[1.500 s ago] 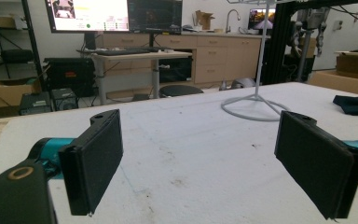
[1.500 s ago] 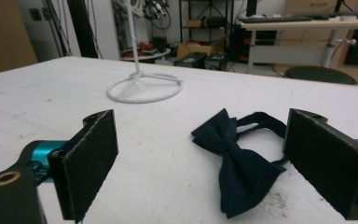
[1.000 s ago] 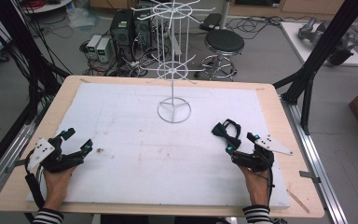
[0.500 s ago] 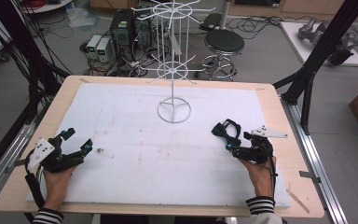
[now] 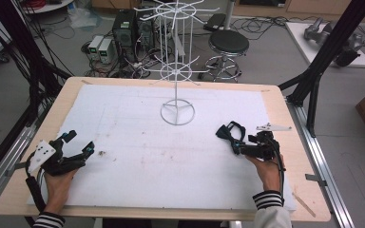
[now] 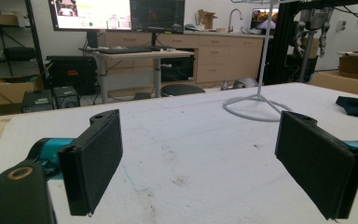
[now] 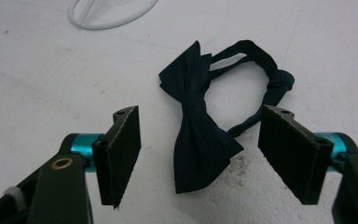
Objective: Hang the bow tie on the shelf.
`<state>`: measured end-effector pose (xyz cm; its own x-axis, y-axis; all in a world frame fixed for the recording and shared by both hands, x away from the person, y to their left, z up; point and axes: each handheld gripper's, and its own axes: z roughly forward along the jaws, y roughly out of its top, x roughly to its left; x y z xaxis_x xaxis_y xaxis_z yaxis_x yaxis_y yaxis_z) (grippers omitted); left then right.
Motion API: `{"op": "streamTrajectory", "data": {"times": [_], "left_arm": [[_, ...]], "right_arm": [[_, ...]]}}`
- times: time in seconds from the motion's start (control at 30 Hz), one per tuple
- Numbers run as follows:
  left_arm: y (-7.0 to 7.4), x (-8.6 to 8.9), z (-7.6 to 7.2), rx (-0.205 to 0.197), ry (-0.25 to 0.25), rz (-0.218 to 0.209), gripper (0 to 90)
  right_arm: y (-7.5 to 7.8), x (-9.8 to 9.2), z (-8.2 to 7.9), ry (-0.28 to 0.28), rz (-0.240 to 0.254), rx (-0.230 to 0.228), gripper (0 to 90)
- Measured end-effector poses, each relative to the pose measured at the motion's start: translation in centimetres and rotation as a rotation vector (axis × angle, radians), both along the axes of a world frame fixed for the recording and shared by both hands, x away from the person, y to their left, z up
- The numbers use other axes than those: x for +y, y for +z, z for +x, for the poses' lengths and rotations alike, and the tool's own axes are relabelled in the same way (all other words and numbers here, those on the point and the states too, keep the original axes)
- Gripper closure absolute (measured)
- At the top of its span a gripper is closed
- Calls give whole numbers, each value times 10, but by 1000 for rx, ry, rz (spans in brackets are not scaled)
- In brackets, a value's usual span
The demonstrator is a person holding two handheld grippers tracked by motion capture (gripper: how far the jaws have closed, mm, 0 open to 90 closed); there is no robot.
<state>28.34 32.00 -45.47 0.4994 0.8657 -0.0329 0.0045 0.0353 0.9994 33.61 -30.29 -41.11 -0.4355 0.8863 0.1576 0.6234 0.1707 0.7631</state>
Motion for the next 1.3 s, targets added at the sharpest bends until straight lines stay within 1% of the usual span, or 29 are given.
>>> {"op": "streamTrajectory", "data": {"times": [0.03,0.07,0.1,0.13,0.17,0.27,0.33,0.37,0.43,0.5,0.53,0.67,0.7,0.77,0.8,0.83,0.87,0.9,0.97,1.0,1.07,1.1,1.13,1.2,1.3], "left_arm": [[0,0,0,1,0,1,154],[0,0,0,1,0,0,154],[0,0,0,2,-1,1,154],[0,0,0,1,0,1,154],[0,0,0,2,-1,2,154],[0,0,0,3,-1,0,154],[0,0,0,3,-1,0,154],[0,0,0,3,-1,0,154],[0,0,0,3,-1,0,154],[0,0,0,4,-1,0,154],[0,0,0,4,0,2,154],[0,0,0,4,0,2,154],[0,0,1,4,1,1,154],[0,0,1,6,-2,3,154],[0,0,1,6,-2,5,154],[0,0,1,6,-2,5,154],[0,0,1,6,-2,6,154],[0,0,1,6,-1,5,154],[0,0,1,6,-1,6,154],[0,0,1,6,-1,5,154],[0,0,1,6,-1,6,154],[0,0,1,6,-1,6,154],[0,0,1,6,-1,5,154],[0,0,1,7,0,7,154],[0,0,1,7,0,7,154]], "right_arm": [[0,-1,1,5,-3,12,327],[0,-1,1,5,-3,12,327],[0,-2,1,3,-8,21,364],[0,-2,1,3,-8,21,364],[0,-2,2,5,-7,31,388],[-1,-2,3,-2,-28,48,398],[-2,-1,3,-4,-36,62,432],[-2,-1,3,-4,-36,62,432],[-3,-1,4,-2,-35,76,455],[-4,-1,4,1,-50,86,487],[-4,0,4,-8,-63,95,517],[-5,1,4,-8,-72,99,548],[-5,1,3,-13,-80,98,572],[-4,2,3,-23,-80,105,587],[-5,2,3,-19,-89,103,594],[-5,4,3,-22,-103,116,608],[-5,4,3,-22,-103,116,608],[-7,4,4,-19,-119,122,632],[-7,5,4,-14,-116,122,696],[-7,5,4,-14,-116,122,696],[-6,7,3,0,-121,122,787],[-6,7,3,0,-121,122,787],[-6,8,3,3,-123,120,808],[-6,7,4,10,-109,129,854],[-6,8,3,10,-104,123,861]]}}
